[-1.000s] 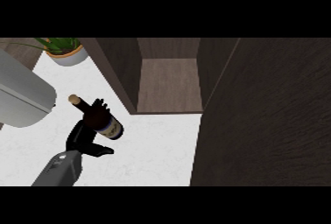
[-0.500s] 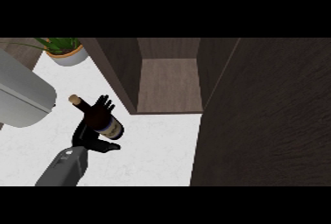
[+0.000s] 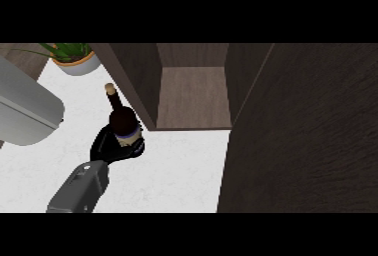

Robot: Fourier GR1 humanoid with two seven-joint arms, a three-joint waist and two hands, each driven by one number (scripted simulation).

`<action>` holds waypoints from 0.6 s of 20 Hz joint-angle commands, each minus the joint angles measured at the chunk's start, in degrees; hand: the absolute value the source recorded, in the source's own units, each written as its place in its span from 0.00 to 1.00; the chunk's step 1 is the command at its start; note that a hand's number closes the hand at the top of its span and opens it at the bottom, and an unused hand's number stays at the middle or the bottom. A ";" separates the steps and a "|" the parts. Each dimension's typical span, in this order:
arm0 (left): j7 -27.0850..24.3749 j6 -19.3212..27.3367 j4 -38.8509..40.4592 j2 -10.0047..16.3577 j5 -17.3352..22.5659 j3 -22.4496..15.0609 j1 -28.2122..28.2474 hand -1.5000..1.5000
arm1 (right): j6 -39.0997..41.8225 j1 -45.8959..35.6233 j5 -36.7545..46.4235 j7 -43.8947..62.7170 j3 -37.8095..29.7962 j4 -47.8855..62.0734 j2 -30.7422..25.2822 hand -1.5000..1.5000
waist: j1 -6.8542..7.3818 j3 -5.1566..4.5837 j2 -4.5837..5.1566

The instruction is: Pick up the wine, place it into the cabinet and close the cabinet

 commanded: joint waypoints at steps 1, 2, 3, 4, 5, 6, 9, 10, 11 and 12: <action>-4.08 -2.55 0.62 -3.85 -1.03 -1.55 1.50 1.00 | 0.23 0.10 -4.67 1.88 -1.62 -3.61 -0.31 0.00 | 0.09 0.01 0.00; -2.53 -4.17 -0.55 -3.22 0.47 -0.66 0.63 1.00 | 0.43 1.07 -0.70 -2.24 0.79 0.19 1.08 0.00 | 0.43 0.03 -0.07; -2.73 -6.71 2.14 -0.40 0.52 0.06 -0.71 1.00 | -0.37 -0.94 -1.69 1.28 -0.18 -1.46 0.40 0.00 | -0.06 -0.03 0.14; -0.73 -7.08 -0.33 -1.33 0.46 -1.00 0.76 1.00 | -0.20 2.22 0.28 0.22 1.76 -3.61 0.87 0.00 | 0.37 0.03 -0.14; -0.19 -6.66 0.17 -1.37 0.97 -0.38 -1.21 1.00 | -1.10 -2.76 -3.88 5.06 -2.64 -4.26 -0.71 0.00 | 0.20 0.00 -0.04; -2.69 -7.97 0.37 -0.94 0.40 -0.79 0.12 1.00 | 0.96 1.40 -2.94 1.50 -0.44 -3.68 -0.52 0.00 | 0.01 0.01 0.02; -0.30 -4.28 -1.60 -2.19 2.15 0.27 0.26 1.00 | 2.27 2.29 -3.92 -3.72 -2.27 0.60 0.16 0.00 | 0.58 0.07 -0.12; -2.38 -1.52 -1.57 -2.26 2.96 1.51 2.20 1.00 | 0.56 1.27 -2.47 2.12 -0.81 -4.16 -0.22 0.00 | 0.53 0.04 -0.19; -3.72 -0.61 -2.35 -1.83 4.30 2.86 4.94 1.00 | 1.27 1.08 -5.18 3.26 -3.60 -4.66 -1.62 0.00 | 0.87 0.08 -0.36; -4.51 -0.91 -3.09 -0.23 5.24 3.83 7.33 1.00 | 0.65 0.12 -1.63 0.30 -2.22 -1.04 -0.27 0.00 | 1.58 0.09 -0.41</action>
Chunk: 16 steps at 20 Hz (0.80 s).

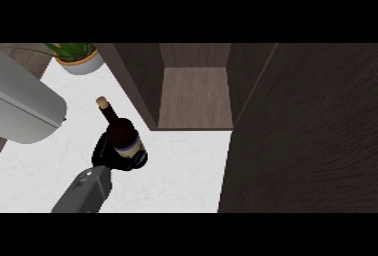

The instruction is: Pick up the wine, place it into the cabinet and close the cabinet

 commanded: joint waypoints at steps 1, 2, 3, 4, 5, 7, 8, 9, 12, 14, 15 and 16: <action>-4.30 3.77 -0.14 -0.07 4.01 4.57 3.69 1.00 | 1.64 2.95 -3.84 -1.49 -1.28 -1.52 -0.29 0.00 | 0.13 0.05 0.04; -5.24 2.56 -1.73 1.49 5.11 5.41 7.17 1.00 | 2.07 4.04 -4.03 -2.54 -2.50 -1.19 -0.49 0.00 | 1.06 0.15 -0.28; -5.96 3.15 -2.25 0.31 5.77 5.79 7.38 1.00 | 0.80 0.76 -1.42 -1.89 -1.40 0.12 0.16 0.00 | 0.92 0.05 -0.14; -7.16 1.18 -2.87 1.03 5.80 5.54 9.29 1.00 | 1.37 1.64 -4.58 -0.09 -3.41 -2.69 -0.92 0.00 | 0.53 0.04 -0.13; -2.83 2.10 -6.15 0.32 7.89 6.09 7.77 1.00 | 2.10 4.06 -2.84 -3.18 -1.81 -1.37 0.06 0.00 | 0.68 0.09 -0.25; -4.68 4.91 -8.38 -2.08 7.31 4.70 9.11 1.00 | 3.77 3.98 -6.23 -3.12 -4.57 -1.23 -1.40 0.00 | 0.37 0.07 -0.13; -2.80 2.65 -10.35 -1.64 8.01 4.15 9.39 1.00 | 0.87 -1.57 -4.71 0.55 -3.64 -0.05 -0.52 0.00 | 0.54 0.04 -0.13; 2.13 -1.76 -12.47 1.72 9.93 4.85 10.86 1.00 | 1.70 0.59 -6.52 1.28 -4.31 -2.79 -1.04 0.00 | 0.78 0.08 -0.29; 7.95 4.55 -24.53 -3.03 10.78 1.77 14.76 1.00 | 2.77 5.70 -5.17 -2.05 -3.91 -4.05 -0.19 0.00 | 0.87 0.13 -0.41; 6.72 3.46 -26.58 -5.38 9.17 -1.12 18.05 1.00 | 0.37 2.07 -2.57 3.27 -0.72 -5.48 0.23 0.00 | 0.77 0.07 -0.35; 6.53 3.30 -26.86 -4.26 9.24 -1.10 17.38 1.00 | 0.55 1.21 -4.12 2.43 -0.88 -3.91 0.55 0.00 | 0.56 0.05 -0.21; 5.71 7.51 -29.06 -5.85 10.58 -7.23 18.33 1.00 | 1.59 1.53 -3.99 0.81 -1.87 -2.76 -0.10 0.00 | 0.56 0.08 -0.30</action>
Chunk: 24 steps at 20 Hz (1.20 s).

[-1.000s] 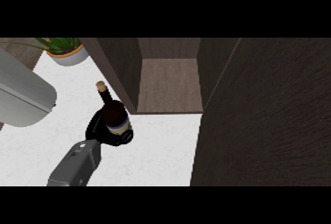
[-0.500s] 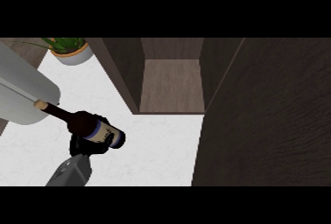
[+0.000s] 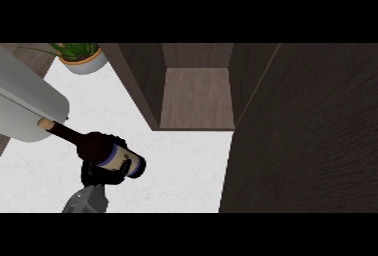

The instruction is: Pick up the wine, place it into the cabinet and close the cabinet

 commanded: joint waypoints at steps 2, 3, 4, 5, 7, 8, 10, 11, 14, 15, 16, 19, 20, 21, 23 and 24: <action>1.99 3.81 -8.91 -2.23 1.81 -9.33 2.77 1.00 | -0.26 -1.08 -2.54 -1.15 -0.99 0.82 0.77 0.00 | -0.14 -0.02 0.10; 6.33 5.71 -13.44 -2.25 2.38 -9.04 3.73 1.00 | 1.37 2.71 -5.35 0.38 -2.60 -3.17 -0.77 0.00 | -0.22 0.00 0.04; 7.01 4.17 -19.16 -2.27 3.97 -12.93 10.81 1.00 | 0.93 -0.16 -6.54 1.74 -4.86 -1.96 -1.59 0.00 | 0.28 0.03 -0.10; 6.05 8.38 -19.35 -2.28 6.71 -18.11 8.69 1.00 | 0.51 -0.55 -1.48 -1.27 -0.29 0.63 0.64 0.00 | 0.04 -0.01 -0.01; 6.05 11.86 -22.85 -2.30 7.29 -21.55 11.37 1.00 | -0.18 -1.44 -4.00 2.99 -2.43 -2.28 -0.72 0.00 | -0.16 -0.03 0.06; 8.97 14.97 -23.75 -2.30 9.13 -22.39 10.03 1.00 | -2.36 -0.78 2.61 1.54 4.00 -2.37 2.20 0.00 | -0.19 -0.05 0.07; 13.77 17.01 -31.04 -2.31 8.01 -22.42 12.28 1.00 | 1.16 1.66 -5.25 -0.01 -2.59 -2.41 -0.28 0.00 | -0.19 -0.01 0.09; 10.62 19.95 -28.86 -2.31 10.21 -26.82 11.23 1.00 | -0.14 -4.06 -6.00 4.71 -4.31 -2.51 -1.92 0.00 | -0.30 -0.05 0.14; 13.08 24.67 -32.55 -2.32 11.69 -29.64 12.27 1.00 | 1.20 4.84 -0.07 -3.34 2.50 -2.34 1.93 0.00 | -0.39 -0.03 0.16; 11.65 27.02 -35.55 -2.32 13.29 -35.53 15.18 1.00 | 2.37 3.28 -2.42 -5.01 -1.22 0.59 0.51 0.00 | -0.32 -0.02 0.16; 17.15 29.68 -35.41 -2.32 14.43 -29.88 9.52 1.00 | 0.12 -1.95 -3.65 2.16 -2.36 -1.63 -0.82 0.00 | -0.33 -0.05 0.18; 10.92 33.71 -32.96 -2.32 16.72 -37.79 10.49 1.00 | 0.22 0.99 -2.04 -0.10 -0.74 -1.09 0.56 0.00 | -0.48 -0.05 0.21; 9.30 34.93 -29.30 -2.32 18.60 -38.56 8.07 1.00 | 2.20 4.58 -5.82 2.17 -2.11 -6.53 -1.28 0.00 | -0.90 -0.05 0.20; 10.56 36.80 -30.89 -2.32 20.08 -39.85 7.80 1.00 | -0.33 -3.03 -2.63 2.00 -1.08 0.41 -0.07 0.00 | -0.47 -0.07 0.24; 8.90 33.66 -28.70 -2.32 19.85 -38.10 8.65 1.00 | 1.75 2.84 -6.33 2.10 -3.68 -5.38 -1.30 0.00 | -0.61 -0.05 0.20; 9.61 35.53 -28.73 -2.32 19.52 -39.36 7.56 1.00 | 1.75 -2.51 -4.85 -3.02 -4.35 4.90 -0.44 0.00 | -0.37 -0.05 0.26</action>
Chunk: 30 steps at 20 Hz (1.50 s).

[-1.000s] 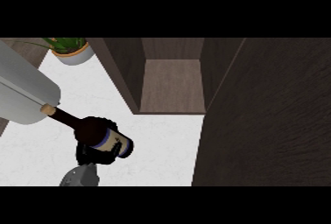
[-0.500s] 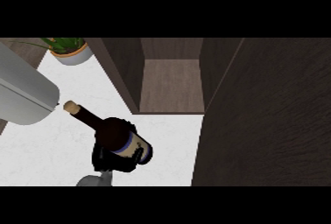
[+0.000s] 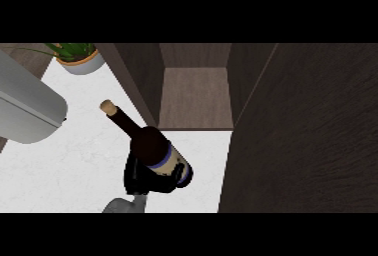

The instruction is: Pick up the wine, place it into the cabinet and close the cabinet

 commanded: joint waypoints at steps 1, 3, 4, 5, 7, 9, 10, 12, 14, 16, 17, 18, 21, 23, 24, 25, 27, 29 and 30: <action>-3.63 4.77 5.72 -0.02 5.95 -3.42 -4.33 1.00 | 1.56 1.49 -2.98 -2.03 -1.41 0.78 -0.33 0.00 | -0.16 -0.01 0.07; -3.00 4.40 6.14 -0.02 6.75 -3.79 -6.08 1.00 | -2.77 -2.82 0.66 2.82 2.03 -1.20 1.11 0.00 | -0.02 -0.02 0.04; -10.57 5.69 12.13 -0.02 10.97 -7.93 -7.30 1.00 | -0.37 -2.24 -5.40 3.84 -3.29 -1.89 -1.79 0.00 | -0.45 -0.04 0.11; -4.88 1.06 10.60 -0.02 5.36 -1.38 -5.57 1.00 | -2.07 0.16 -0.93 4.90 2.16 -5.60 0.49 0.00 | -0.07 -0.02 0.01; -9.21 -0.49 11.59 -0.02 4.91 -3.06 -3.69 1.00 | 0.94 0.48 -5.94 1.52 -3.48 -3.27 -1.82 0.00 | -0.07 0.00 0.03; -11.85 2.26 18.53 -0.02 13.41 -7.17 -12.46 1.00 | -0.11 -0.10 -3.95 1.37 -1.39 -2.14 -0.53 0.00 | -0.57 -0.04 0.13; -14.98 2.43 20.90 -0.02 14.22 -6.76 -13.04 1.00 | 2.13 2.65 -3.82 -2.54 -0.99 0.08 -0.28 0.00 | -0.57 -0.03 0.16; -14.31 -0.32 23.34 -0.02 13.05 -4.90 -15.12 1.00 | 0.78 -1.76 -5.70 -0.15 -3.74 1.75 -1.22 0.00 | -0.34 -0.03 0.15; -15.40 1.86 23.19 -0.02 13.60 -6.03 -16.47 1.00 | -0.94 -4.62 -4.26 2.73 -2.71 0.86 -1.39 0.00 | -0.25 -0.03 0.11; -16.30 4.34 25.34 -0.02 18.22 -8.75 -19.67 1.00 | 1.37 0.55 -2.12 -3.70 -1.24 2.24 -0.02 0.00 | -0.54 -0.02 0.15; -12.53 2.50 25.79 -0.02 15.82 -4.41 -21.81 1.00 | 0.52 4.26 -1.25 -0.29 2.37 -3.79 0.97 0.00 | -0.56 -0.02 0.08; -10.96 4.08 24.46 -0.02 16.95 -4.23 -23.84 1.00 | 0.37 -1.17 -3.53 -1.13 -1.20 1.08 -0.20 0.00 | -0.36 -0.01 0.11; -15.86 6.58 27.33 -0.02 22.91 -10.21 -25.47 1.00 | 0.21 -1.20 -6.66 1.04 -3.35 -1.47 -1.16 0.00 | -0.96 -0.03 0.18; -15.47 4.67 27.96 -0.02 22.17 -7.52 -24.98 1.00 | 0.75 2.66 -2.88 -0.16 0.10 -2.01 -0.05 0.00 | -0.61 -0.02 0.11; -10.02 3.34 27.72 1.00 18.29 -3.17 -25.91 1.00 | 2.27 1.24 -5.12 -4.70 -4.75 3.04 -1.01 0.00 | -0.10 0.01 0.08; -13.73 4.21 32.89 -0.01 25.04 -6.47 -30.18 1.00 | 1.71 0.41 -3.45 -4.00 -1.34 3.17 0.09 0.00 | -1.01 -0.04 0.29; -14.94 6.15 33.36 -0.01 27.58 -8.06 -30.99 1.00 | 1.21 0.77 -6.18 -0.19 -2.80 -0.74 -1.13 0.00 | -1.25 -0.04 0.27; -13.66 2.78 38.65 -0.01 26.15 -3.95 -34.54 1.00 | 1.17 2.91 -1.94 -2.99 0.26 -0.19 0.45 0.00 | -1.05 -0.03 0.28; -14.44 3.92 34.43 -0.01 24.68 -4.93 -31.35 1.00 | 0.99 -1.64 -1.27 -5.29 -0.80 6.77 0.46 0.00 | -0.37 -0.02 0.19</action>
